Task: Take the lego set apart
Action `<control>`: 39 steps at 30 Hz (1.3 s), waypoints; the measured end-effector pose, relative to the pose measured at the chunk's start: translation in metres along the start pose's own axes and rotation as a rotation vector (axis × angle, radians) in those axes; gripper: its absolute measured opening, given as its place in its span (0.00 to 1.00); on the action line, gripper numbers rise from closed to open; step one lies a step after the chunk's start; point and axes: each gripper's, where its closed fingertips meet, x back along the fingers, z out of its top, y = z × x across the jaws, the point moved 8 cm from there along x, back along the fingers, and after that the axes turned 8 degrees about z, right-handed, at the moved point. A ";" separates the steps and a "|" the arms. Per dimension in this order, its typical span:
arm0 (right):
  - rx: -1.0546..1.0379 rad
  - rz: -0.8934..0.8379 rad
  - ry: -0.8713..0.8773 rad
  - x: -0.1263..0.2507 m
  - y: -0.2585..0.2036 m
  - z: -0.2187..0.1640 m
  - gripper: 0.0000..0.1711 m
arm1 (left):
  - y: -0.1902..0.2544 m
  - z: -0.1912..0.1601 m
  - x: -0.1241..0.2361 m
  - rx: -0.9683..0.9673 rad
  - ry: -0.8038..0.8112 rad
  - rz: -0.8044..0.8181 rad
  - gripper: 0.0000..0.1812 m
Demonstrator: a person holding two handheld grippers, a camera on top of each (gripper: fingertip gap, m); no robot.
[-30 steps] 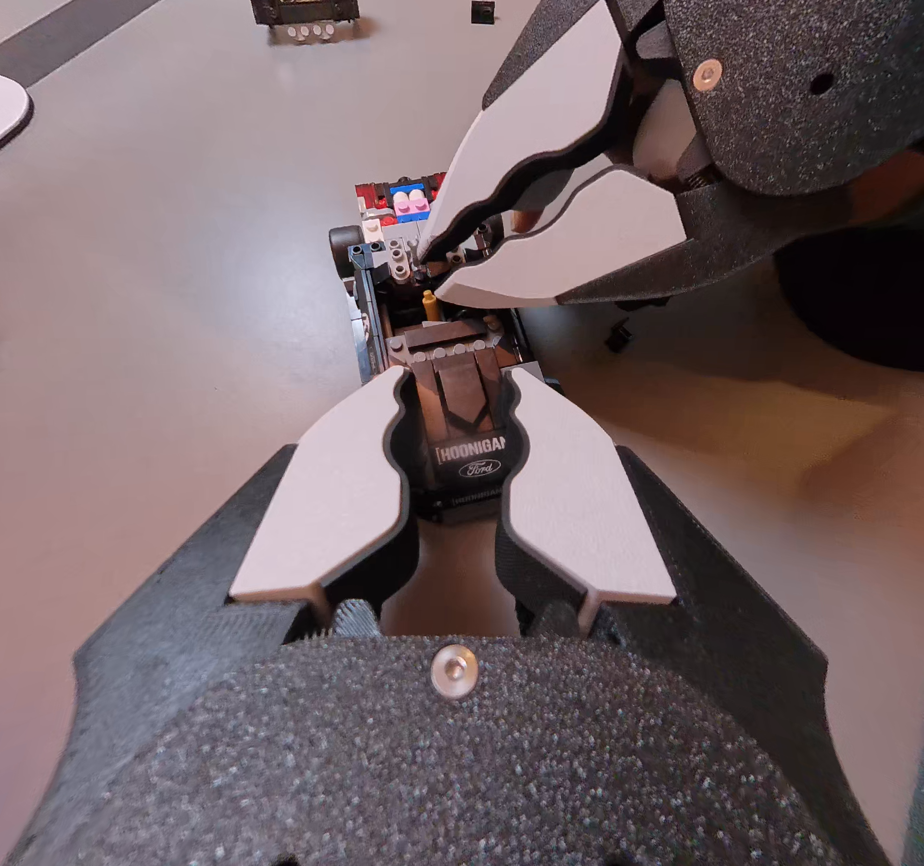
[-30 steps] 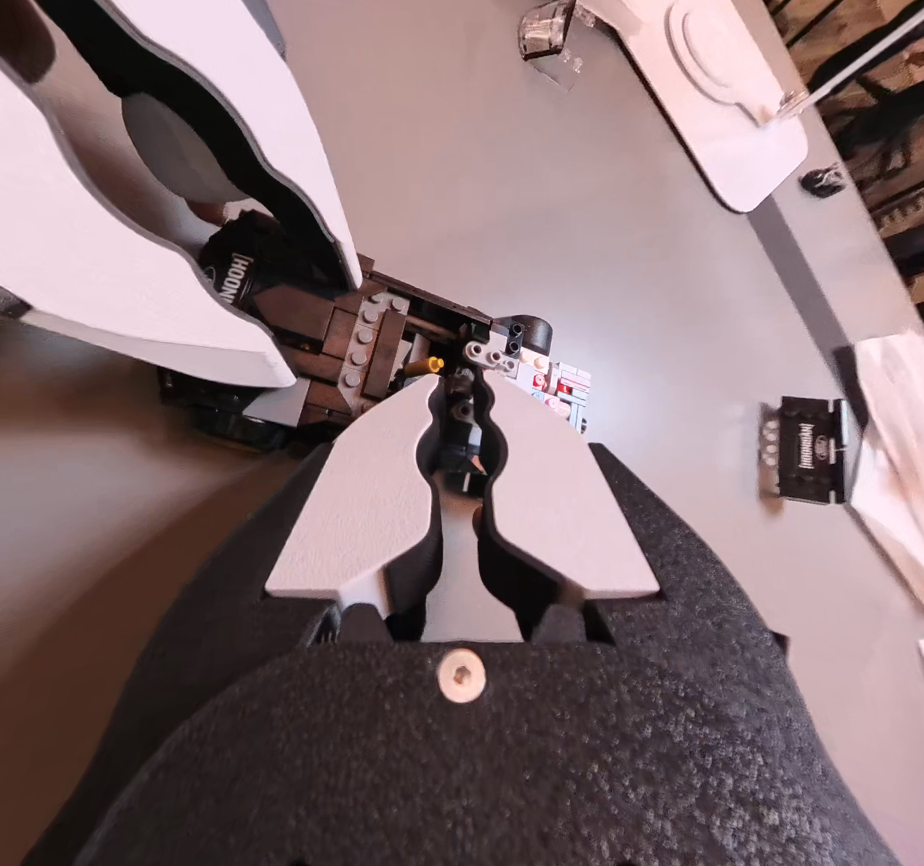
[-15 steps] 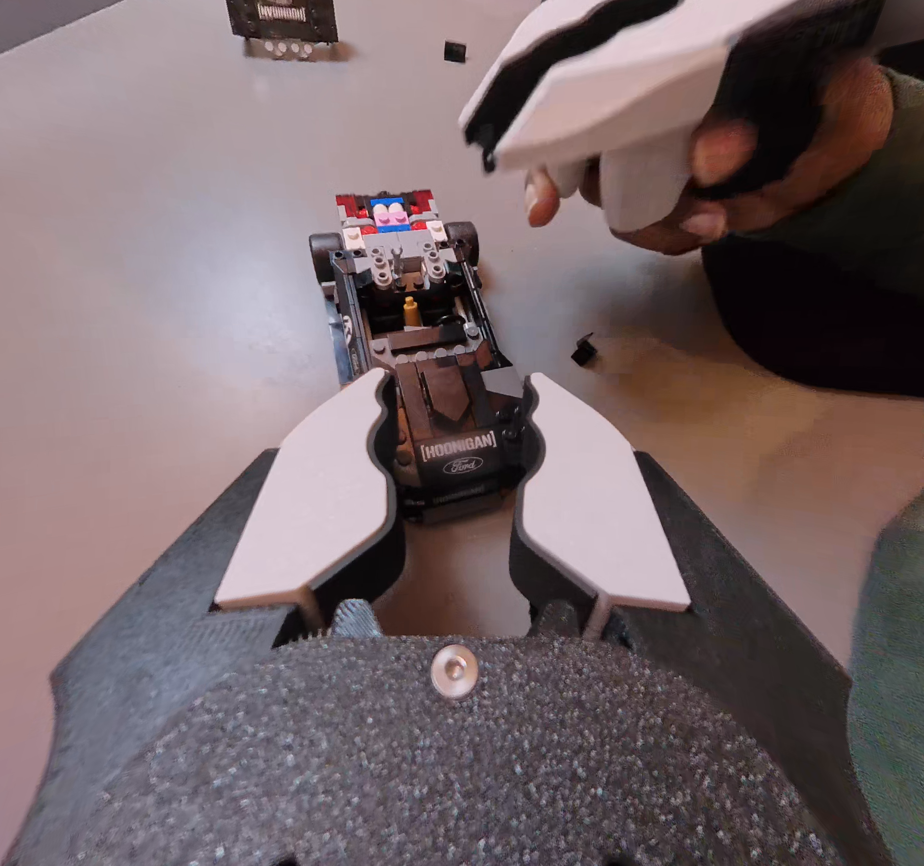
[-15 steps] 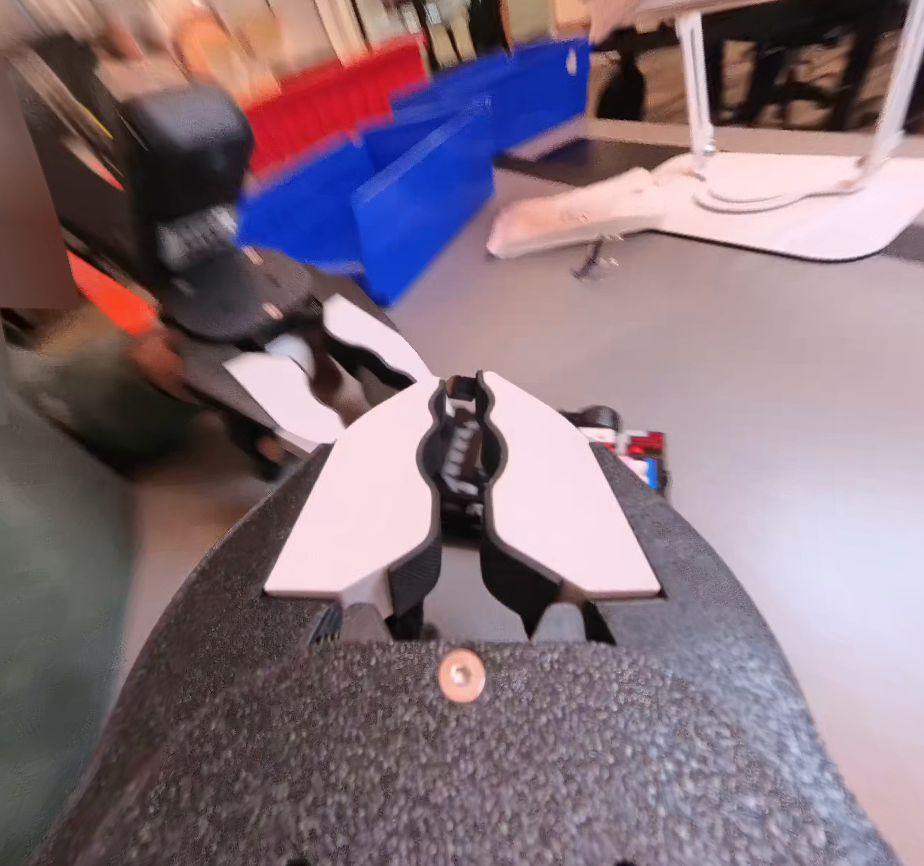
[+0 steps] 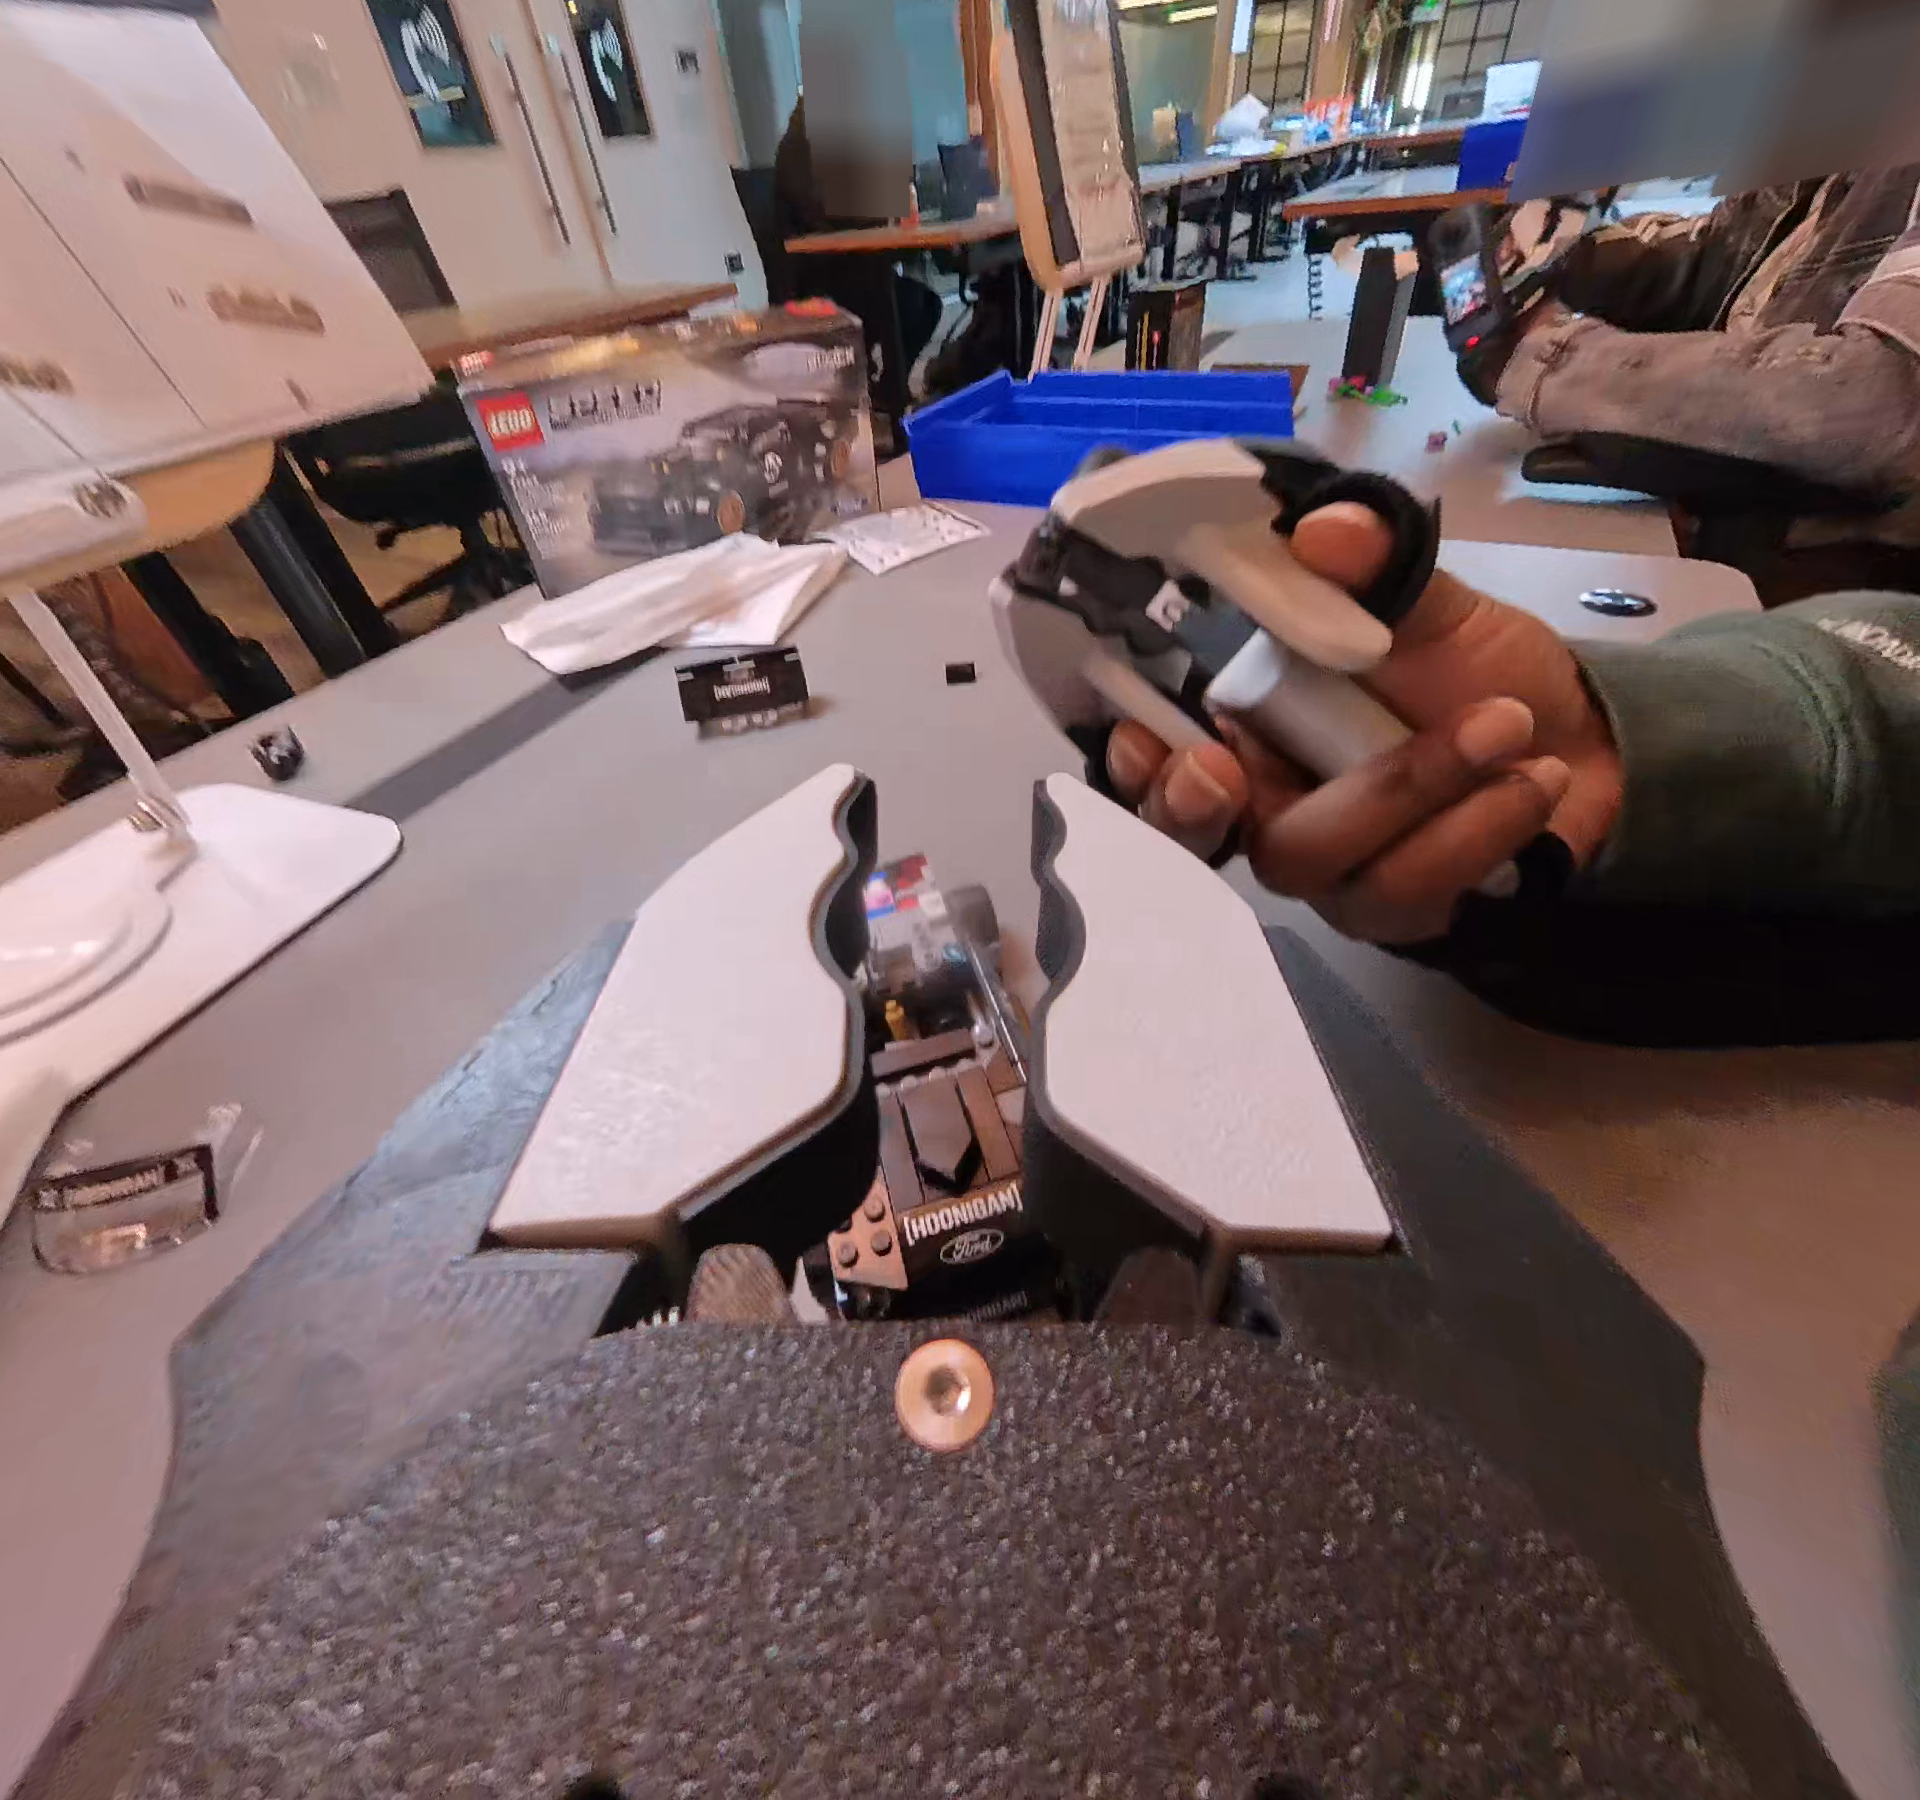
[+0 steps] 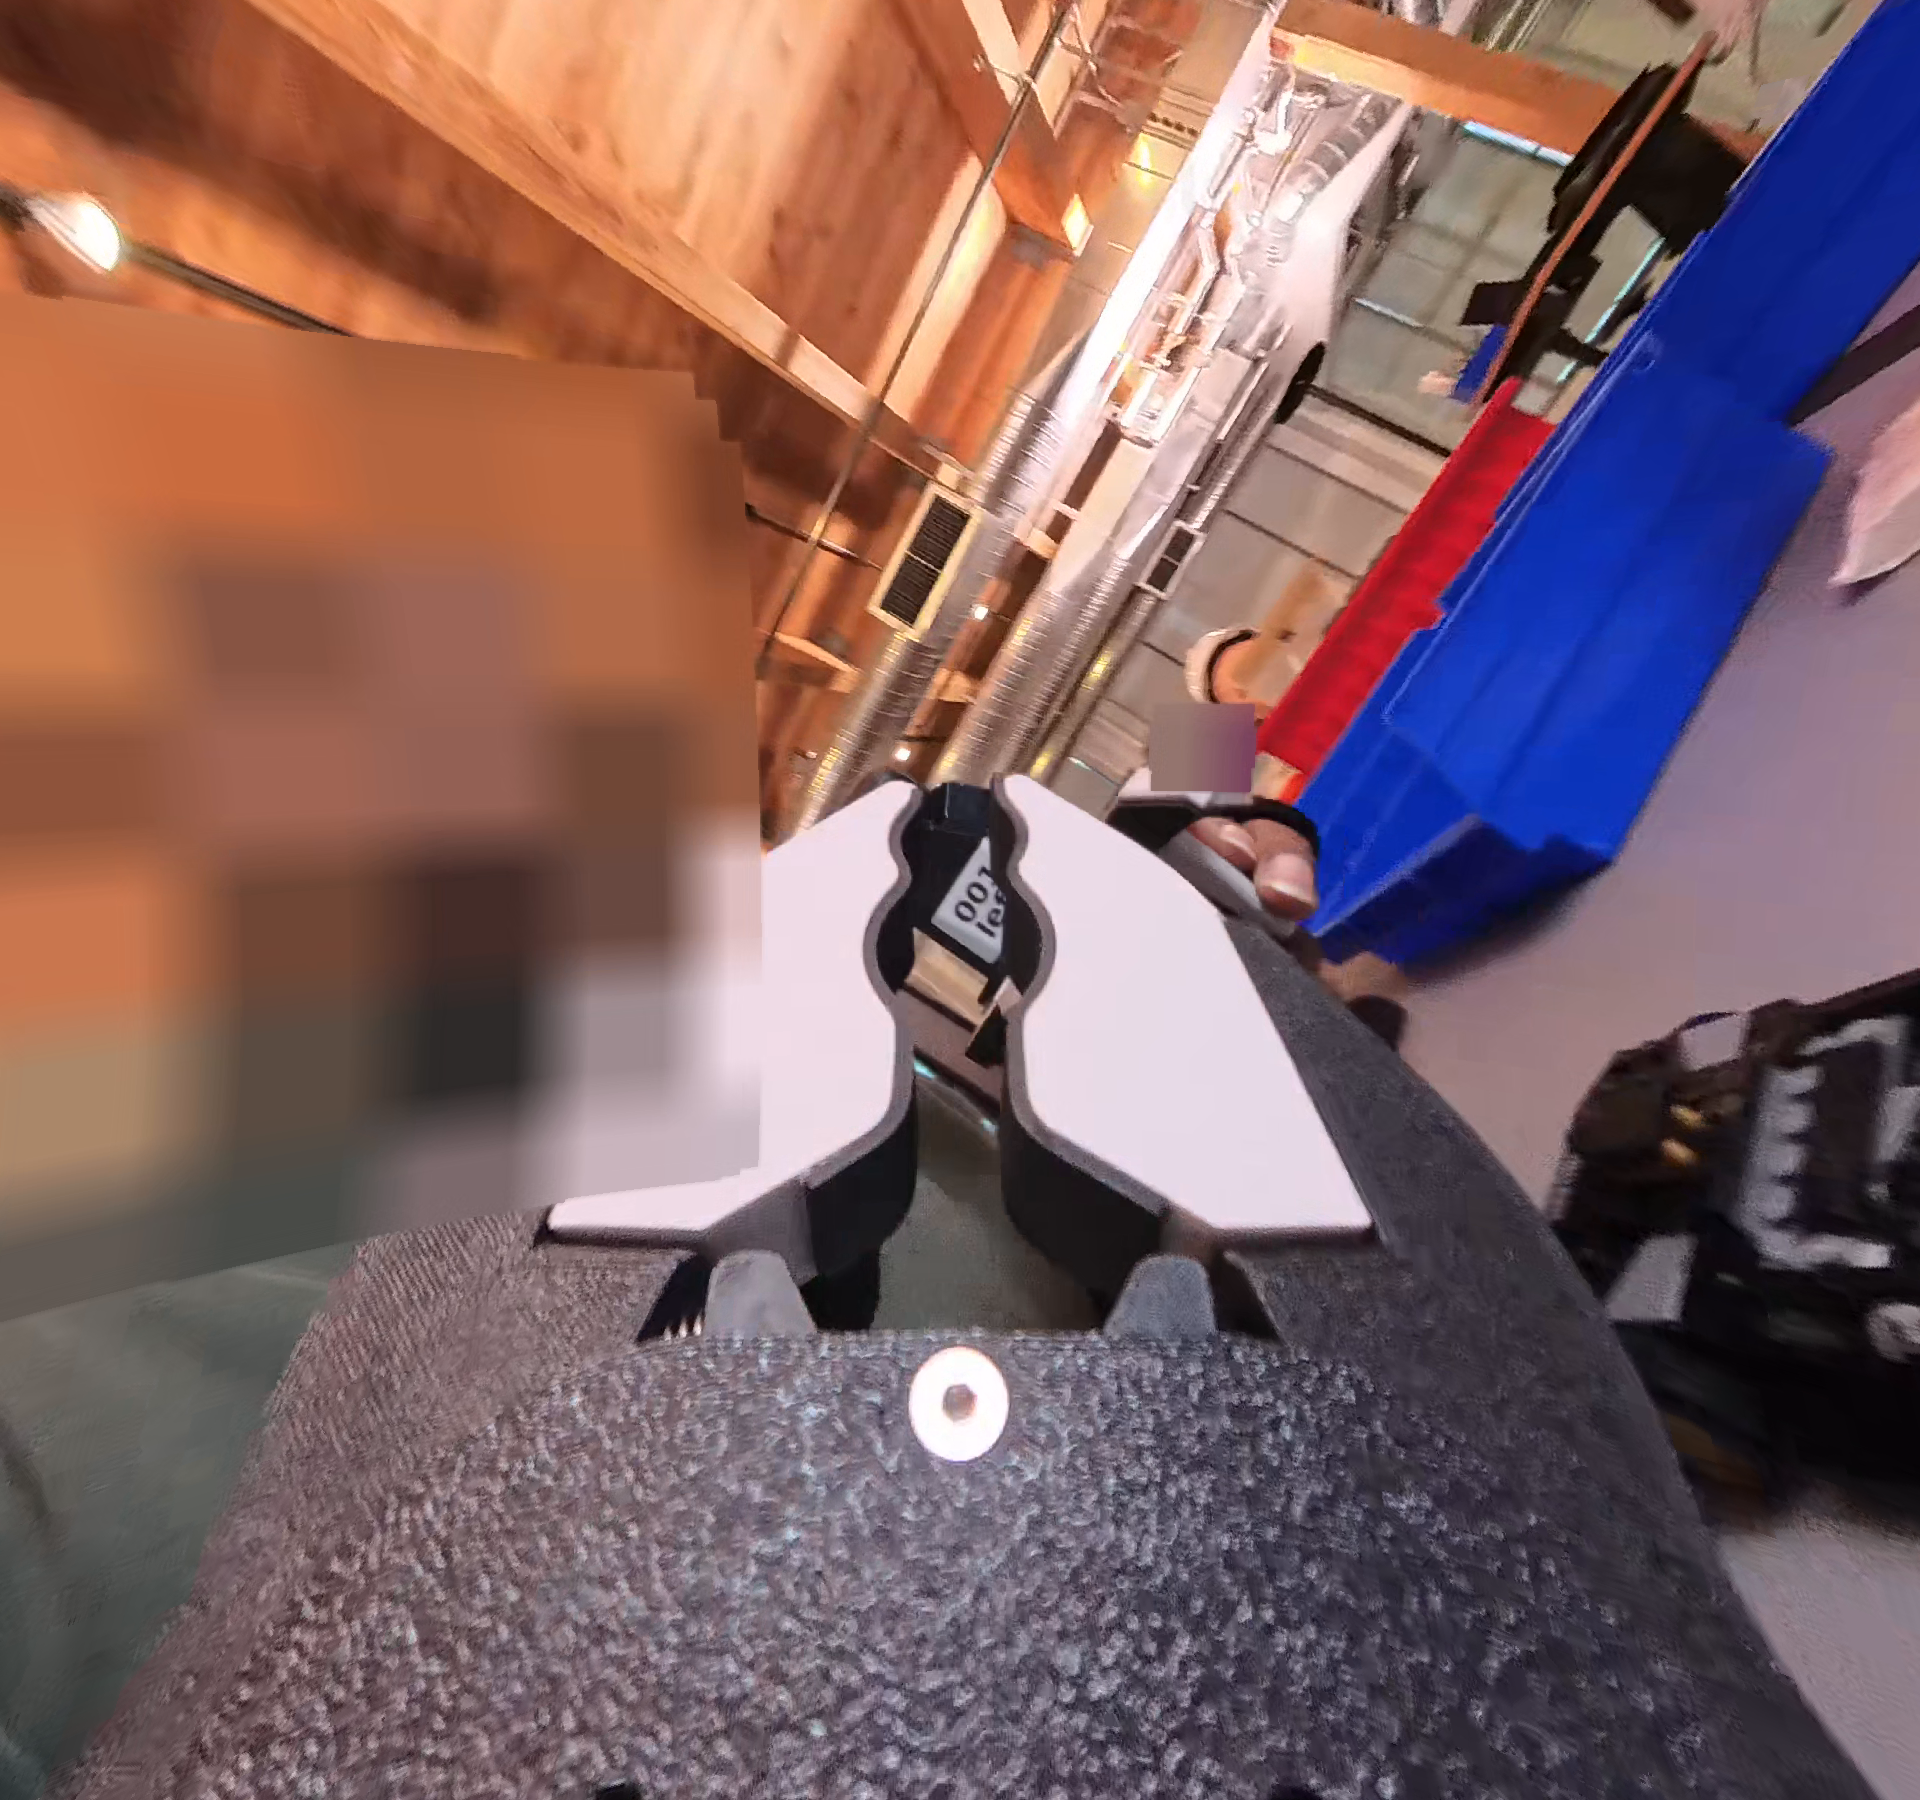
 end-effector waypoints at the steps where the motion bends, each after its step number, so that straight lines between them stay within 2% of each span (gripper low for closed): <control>1: -0.032 0.016 0.012 -0.001 0.002 -0.003 0.07 | 0.001 0.003 0.001 -0.011 0.019 0.005 0.15; 8: -0.092 0.005 -0.026 -0.008 0.011 -0.021 0.07 | 0.012 0.016 0.009 -0.123 0.124 0.006 0.13; 11: -0.065 -0.025 -0.064 -0.009 0.011 -0.025 0.07 | 0.016 0.014 0.010 -0.196 0.122 0.012 0.10; 13: -0.039 -0.046 -0.084 -0.010 0.010 -0.026 0.07 | 0.020 0.012 0.012 -0.239 0.126 -0.002 0.05; 19: 0.060 -0.124 -0.166 -0.011 0.005 -0.026 0.07 | 0.021 0.007 0.016 -0.246 0.149 -0.003 0.04; 22: 0.134 -0.136 -0.245 -0.013 -0.001 -0.027 0.08 | 0.019 0.006 0.020 -0.128 0.185 -0.087 0.04; 26: 0.298 -0.156 -0.408 -0.017 -0.013 -0.028 0.11 | 0.009 0.002 0.024 0.200 0.215 -0.297 0.04; 29: 0.440 -0.205 -0.522 -0.023 -0.020 -0.029 0.09 | 0.003 -0.002 0.025 0.371 0.230 -0.416 0.04; 33: 0.499 -0.247 -0.596 -0.028 -0.022 -0.028 0.05 | 0.001 -0.003 0.027 0.442 0.233 -0.472 0.04; 39: 0.686 -0.351 -0.639 -0.033 -0.024 -0.030 0.05 | 0.000 -0.005 0.027 0.473 0.199 -0.444 0.04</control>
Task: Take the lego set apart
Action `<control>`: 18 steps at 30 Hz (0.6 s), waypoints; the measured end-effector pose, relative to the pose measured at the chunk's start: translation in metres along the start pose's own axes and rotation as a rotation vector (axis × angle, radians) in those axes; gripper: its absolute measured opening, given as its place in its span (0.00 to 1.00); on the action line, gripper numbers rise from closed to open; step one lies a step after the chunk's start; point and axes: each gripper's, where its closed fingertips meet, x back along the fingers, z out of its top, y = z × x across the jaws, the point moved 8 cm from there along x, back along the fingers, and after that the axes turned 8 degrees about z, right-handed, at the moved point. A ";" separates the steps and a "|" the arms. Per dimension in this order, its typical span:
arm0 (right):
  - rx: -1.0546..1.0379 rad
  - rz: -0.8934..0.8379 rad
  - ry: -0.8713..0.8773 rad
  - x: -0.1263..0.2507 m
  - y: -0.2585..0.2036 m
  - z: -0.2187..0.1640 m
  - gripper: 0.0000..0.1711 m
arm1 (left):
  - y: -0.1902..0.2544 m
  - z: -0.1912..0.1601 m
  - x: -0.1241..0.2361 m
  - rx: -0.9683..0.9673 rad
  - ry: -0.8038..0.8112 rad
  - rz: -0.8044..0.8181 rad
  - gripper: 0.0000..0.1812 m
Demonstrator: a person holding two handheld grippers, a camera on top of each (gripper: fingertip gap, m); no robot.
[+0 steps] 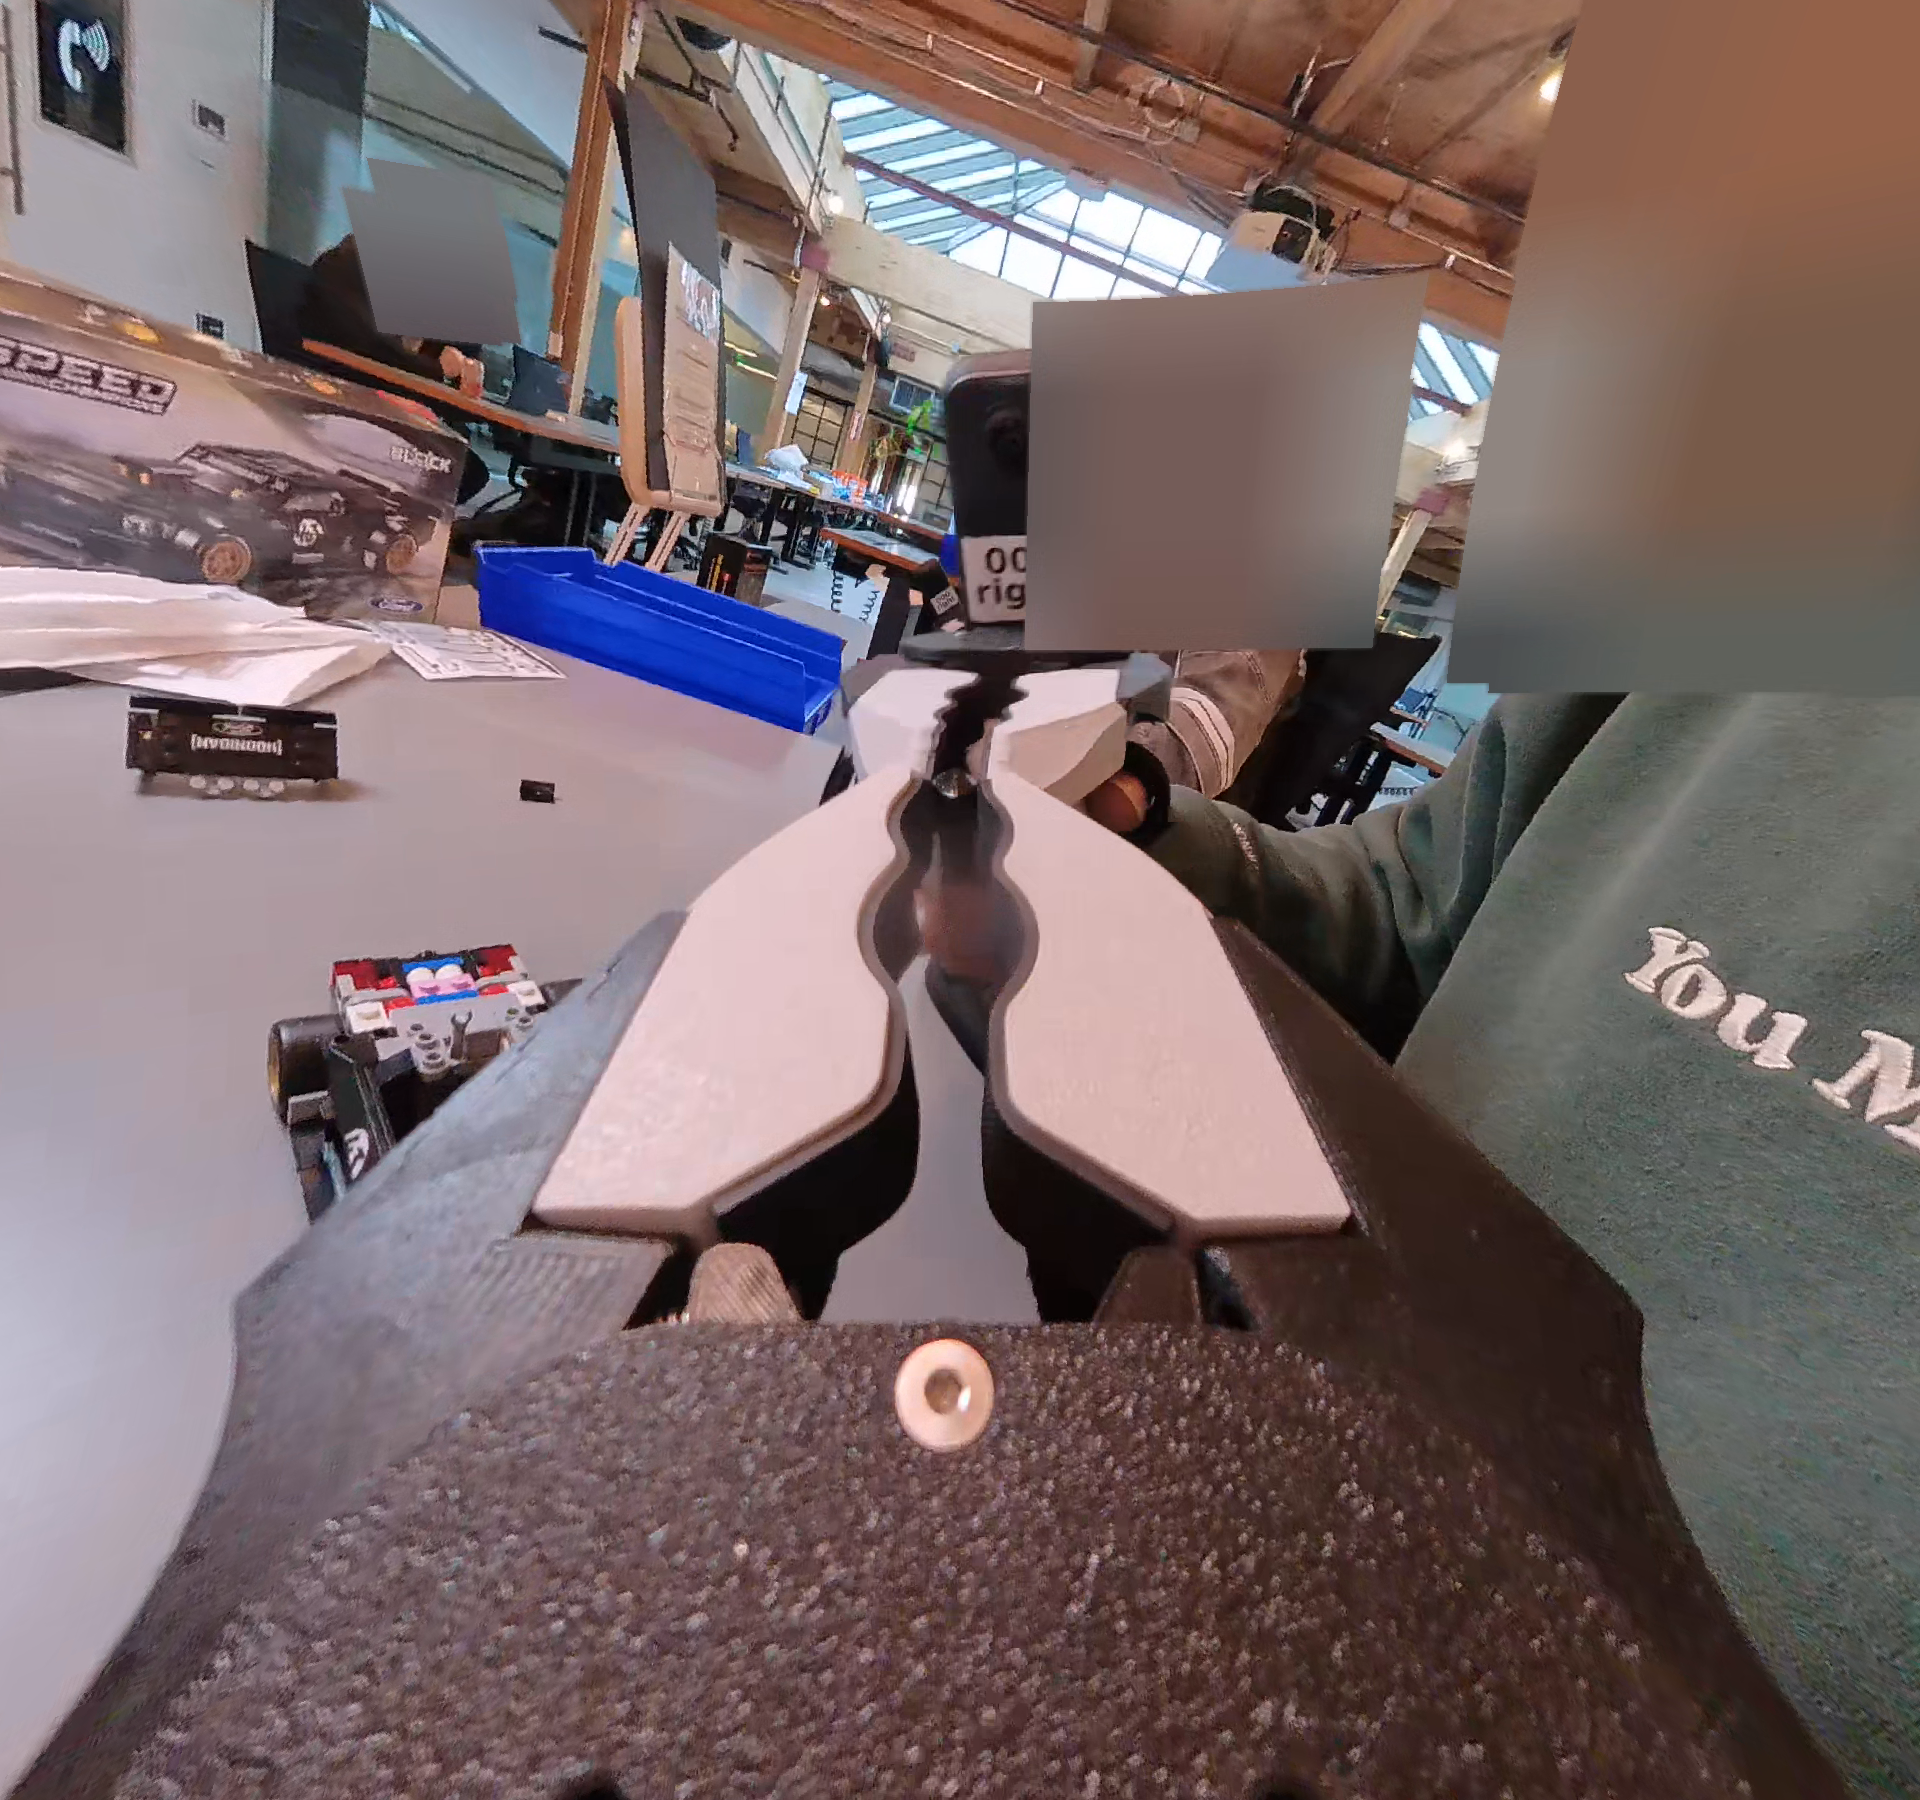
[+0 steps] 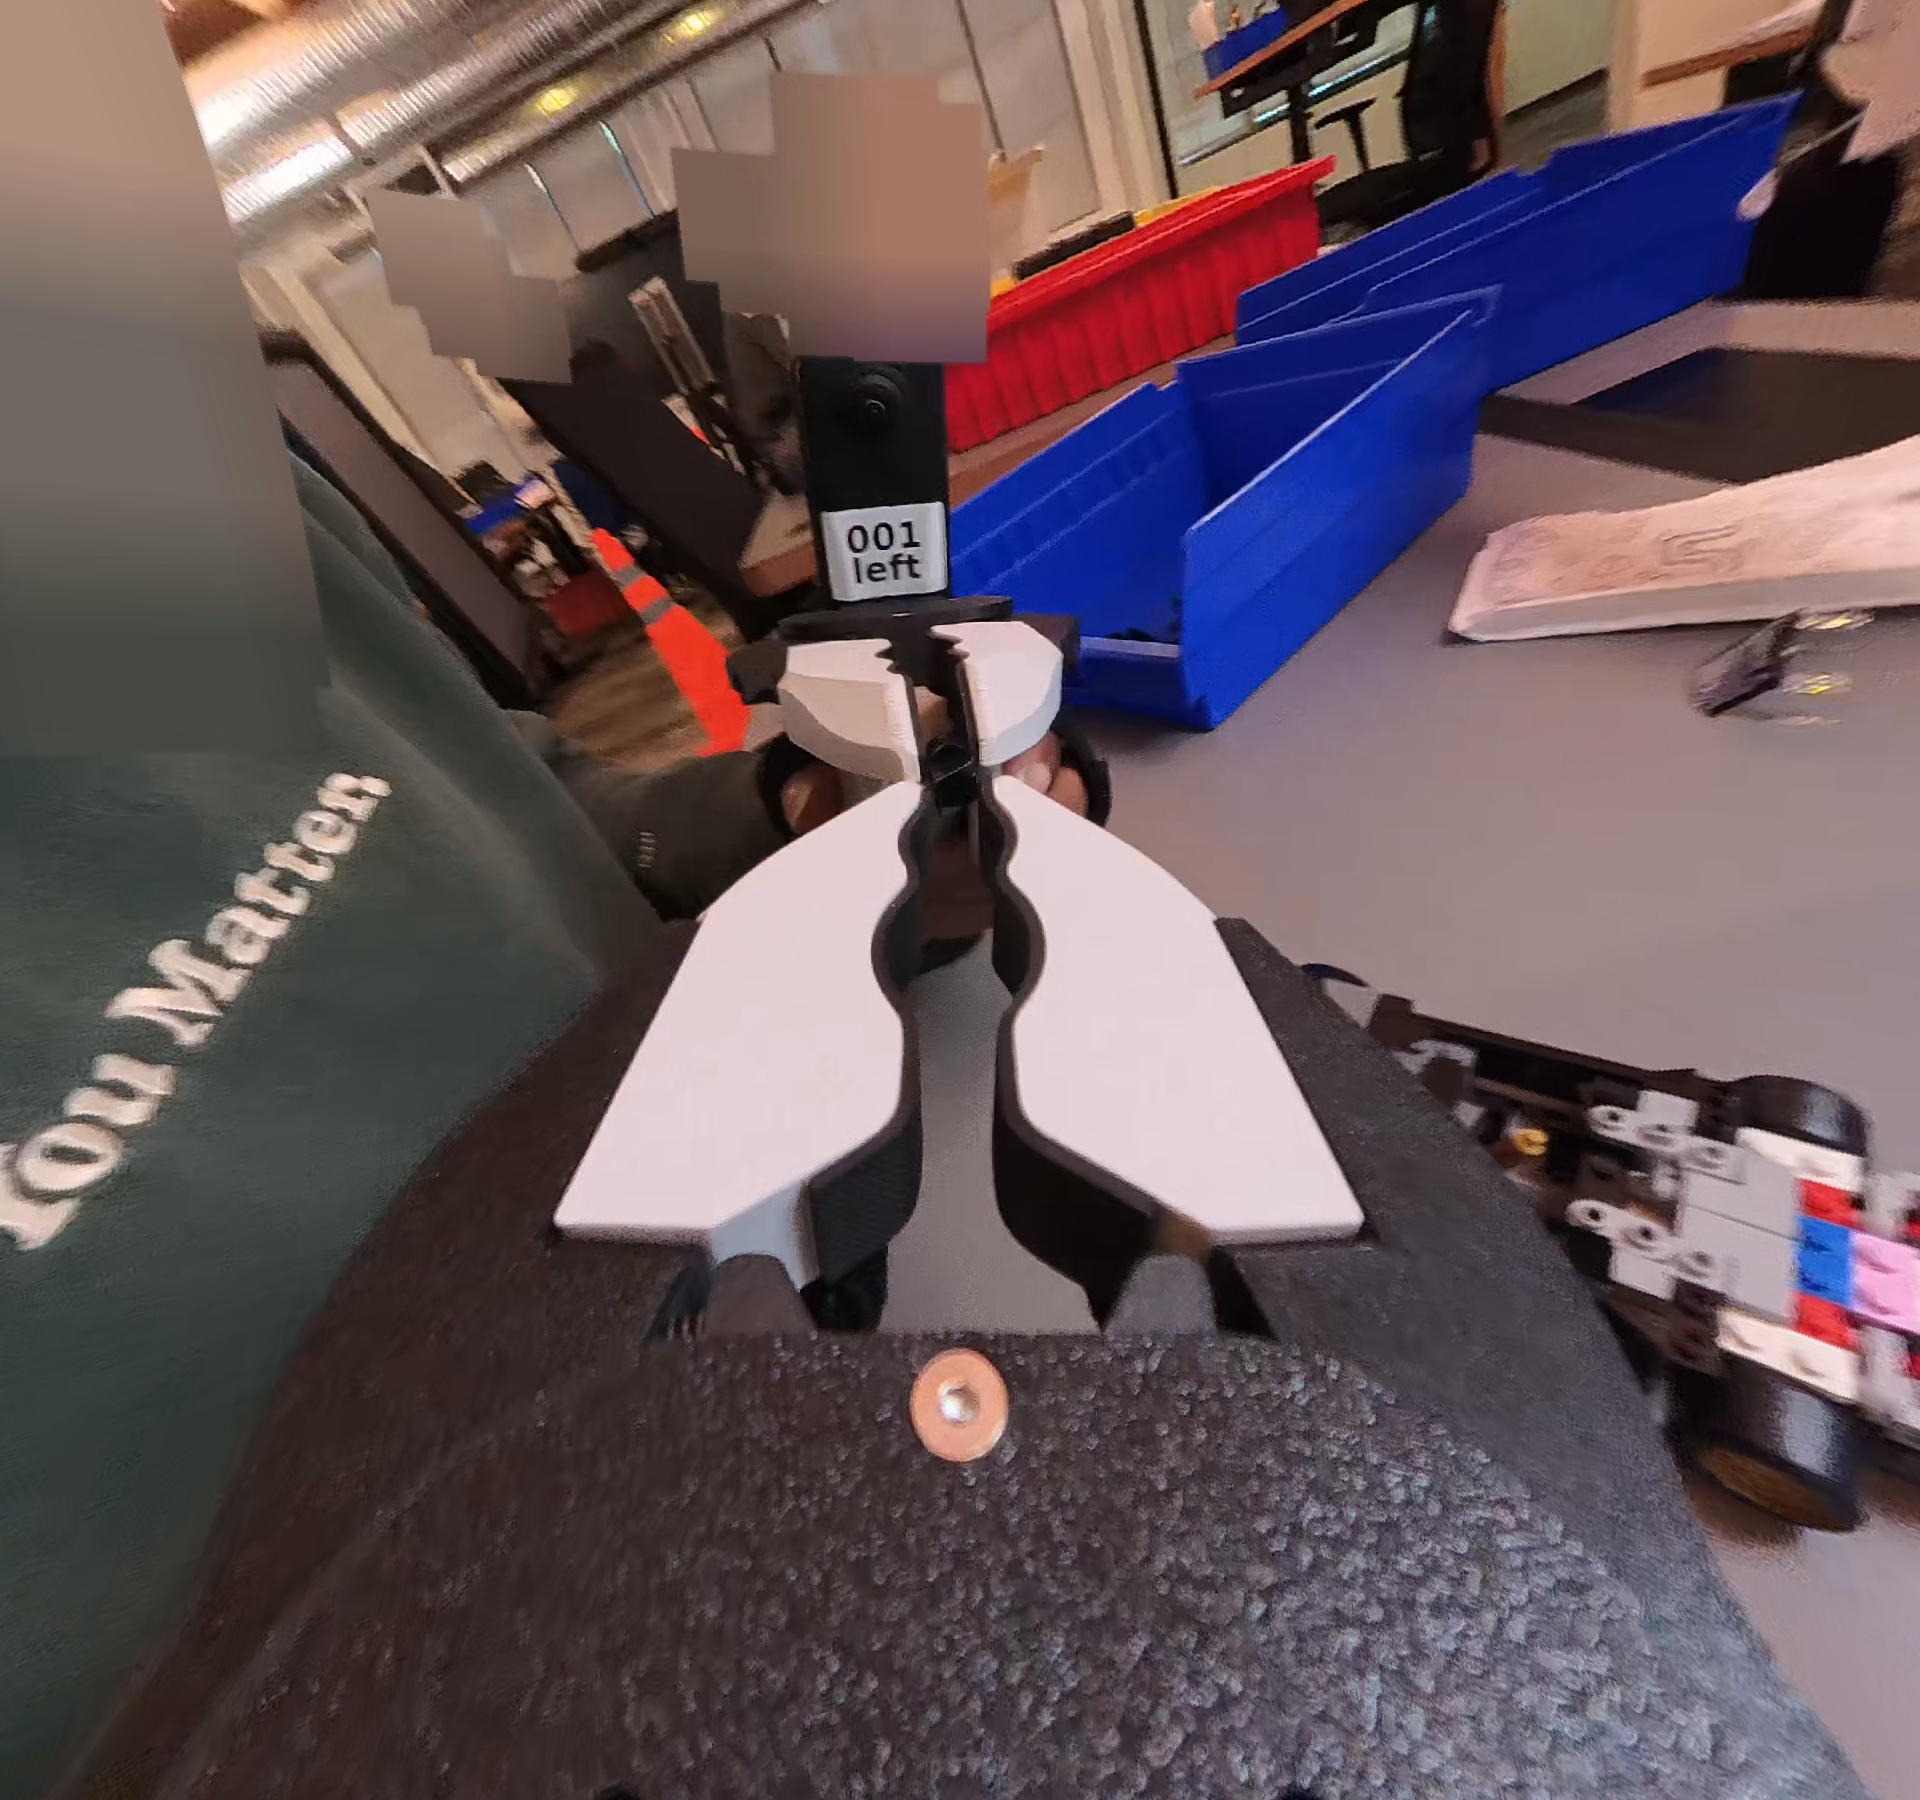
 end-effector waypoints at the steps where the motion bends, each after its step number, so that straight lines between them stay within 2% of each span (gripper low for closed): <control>1: 0.043 -0.026 -0.016 -0.001 -0.002 0.000 0.05 | 0.000 0.000 0.001 0.007 -0.004 -0.001 0.04; 6: 0.244 -0.095 -0.148 -0.004 -0.014 0.000 0.05 | 0.004 -0.003 0.002 0.028 -0.066 -0.038 0.05; 9: 0.281 -0.091 -0.186 -0.003 -0.018 -0.004 0.04 | 0.006 -0.005 0.003 0.070 -0.118 -0.074 0.05; 13: 0.129 0.052 -0.130 -0.001 -0.016 -0.015 0.04 | 0.006 -0.014 0.006 0.177 -0.156 -0.175 0.04; 18: -0.172 0.347 0.072 0.002 -0.008 -0.028 0.02 | 0.008 -0.017 0.008 0.218 -0.144 -0.301 0.05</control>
